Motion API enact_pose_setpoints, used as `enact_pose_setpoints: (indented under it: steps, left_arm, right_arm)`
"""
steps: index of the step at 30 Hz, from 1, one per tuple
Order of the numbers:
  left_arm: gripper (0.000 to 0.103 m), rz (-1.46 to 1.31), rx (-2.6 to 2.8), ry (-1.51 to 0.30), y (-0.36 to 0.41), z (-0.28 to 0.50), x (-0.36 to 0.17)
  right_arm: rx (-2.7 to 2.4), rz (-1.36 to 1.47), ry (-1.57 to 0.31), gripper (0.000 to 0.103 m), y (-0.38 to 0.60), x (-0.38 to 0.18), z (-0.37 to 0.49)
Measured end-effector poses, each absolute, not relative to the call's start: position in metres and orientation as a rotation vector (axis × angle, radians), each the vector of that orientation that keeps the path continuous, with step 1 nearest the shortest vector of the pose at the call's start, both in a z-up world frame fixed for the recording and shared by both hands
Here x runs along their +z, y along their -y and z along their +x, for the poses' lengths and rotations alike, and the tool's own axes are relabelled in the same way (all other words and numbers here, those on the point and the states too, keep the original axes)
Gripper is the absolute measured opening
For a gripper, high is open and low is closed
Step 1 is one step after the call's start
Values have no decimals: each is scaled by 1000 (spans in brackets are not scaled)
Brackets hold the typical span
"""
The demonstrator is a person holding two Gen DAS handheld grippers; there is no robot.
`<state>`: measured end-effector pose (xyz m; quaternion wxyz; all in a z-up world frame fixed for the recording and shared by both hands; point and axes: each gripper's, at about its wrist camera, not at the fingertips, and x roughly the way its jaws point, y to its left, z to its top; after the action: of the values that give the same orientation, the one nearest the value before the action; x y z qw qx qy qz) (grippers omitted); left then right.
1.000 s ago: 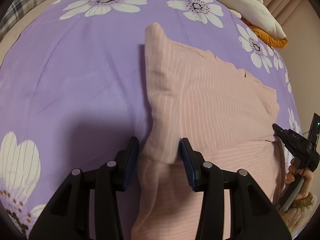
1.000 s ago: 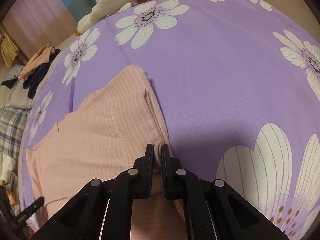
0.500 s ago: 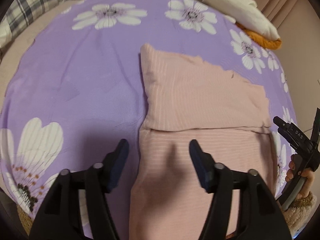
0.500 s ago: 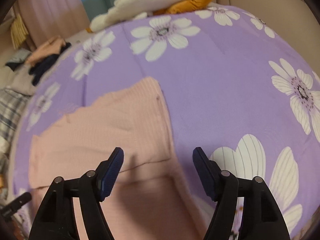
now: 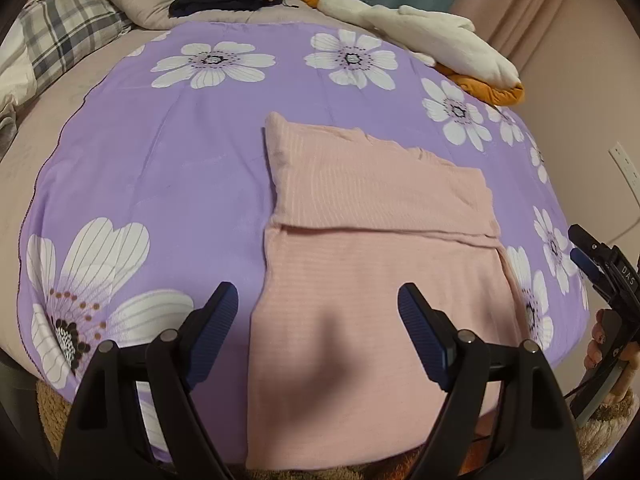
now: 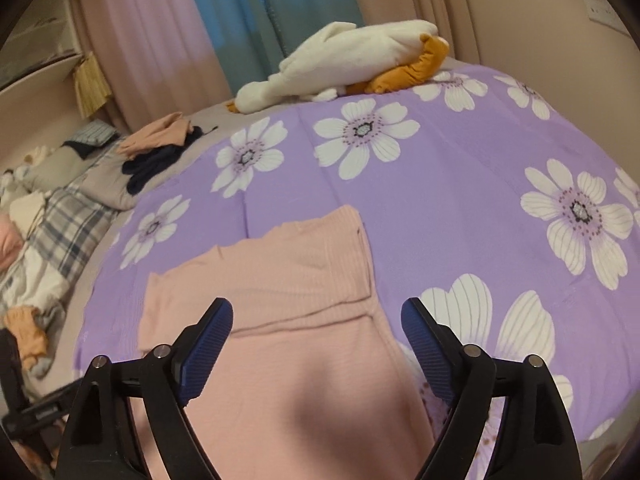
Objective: Fold small clothes
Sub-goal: 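Open both tools to release the folded side, then move the right tool to the shirt hem and close on it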
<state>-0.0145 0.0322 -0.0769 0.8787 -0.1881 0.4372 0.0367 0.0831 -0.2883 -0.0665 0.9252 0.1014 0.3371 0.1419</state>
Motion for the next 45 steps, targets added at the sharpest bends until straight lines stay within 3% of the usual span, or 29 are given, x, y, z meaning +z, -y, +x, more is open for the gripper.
enact_pose_setpoints:
  steps: [19, 31, 33, 37, 40, 43, 45]
  left_arm:
    - [83, -370, 33, -966, -10, -74, -129]
    - [83, -379, 29, -1026, -11, -90, -152]
    - [83, -391, 31, -1023, -13, -91, -152]
    - [83, -409, 33, -1019, -15, -92, -151]
    - [83, -406, 36, -1020, -15, -92, -151]
    - [83, -403, 37, -1020, -14, -92, -151]
    - [83, -406, 35, -1019, -15, -92, -151]
  right_arm:
    - [349, 206, -714, 86, 299, -107, 8]
    - [273, 231, -840, 85, 338, -145, -30]
    - [250, 229, -878, 77, 343, -156, -35]
    - [235, 222, -964, 76, 347, -172, -39]
    - [243, 211, -1025, 67, 346, -187, -41]
    - [265, 210, -1073, 55, 342, -199, -37]
    - [273, 199, -1122, 30, 338, -207, -32]
